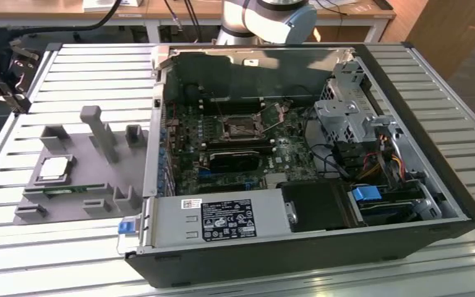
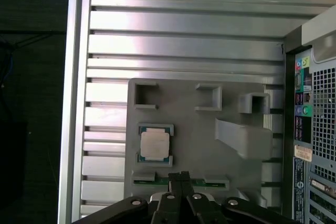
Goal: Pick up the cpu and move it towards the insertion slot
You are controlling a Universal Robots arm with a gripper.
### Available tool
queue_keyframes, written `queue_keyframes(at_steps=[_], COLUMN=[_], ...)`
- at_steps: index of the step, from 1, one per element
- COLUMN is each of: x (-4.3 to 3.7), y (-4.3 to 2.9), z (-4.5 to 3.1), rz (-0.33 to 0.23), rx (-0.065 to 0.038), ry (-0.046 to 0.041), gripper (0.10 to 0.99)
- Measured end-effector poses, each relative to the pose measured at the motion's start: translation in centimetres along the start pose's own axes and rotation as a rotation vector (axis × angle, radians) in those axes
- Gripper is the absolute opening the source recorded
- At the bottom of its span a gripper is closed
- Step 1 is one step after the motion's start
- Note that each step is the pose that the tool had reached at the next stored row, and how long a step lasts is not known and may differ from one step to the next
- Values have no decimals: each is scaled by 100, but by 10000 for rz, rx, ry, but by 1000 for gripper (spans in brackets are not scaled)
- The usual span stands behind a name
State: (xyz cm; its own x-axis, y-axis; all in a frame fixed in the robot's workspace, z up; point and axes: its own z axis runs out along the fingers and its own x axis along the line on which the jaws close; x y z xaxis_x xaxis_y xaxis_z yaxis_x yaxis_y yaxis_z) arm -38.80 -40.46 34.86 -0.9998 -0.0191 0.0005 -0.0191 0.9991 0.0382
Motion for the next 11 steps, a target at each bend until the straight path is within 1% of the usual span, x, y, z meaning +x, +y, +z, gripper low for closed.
queue_keyframes(at_steps=[3,11], x=[10,63], y=[-1,-6], z=[33,180], rz=[0,0], rx=[0,0], ry=[0,0], gripper=[102,102])
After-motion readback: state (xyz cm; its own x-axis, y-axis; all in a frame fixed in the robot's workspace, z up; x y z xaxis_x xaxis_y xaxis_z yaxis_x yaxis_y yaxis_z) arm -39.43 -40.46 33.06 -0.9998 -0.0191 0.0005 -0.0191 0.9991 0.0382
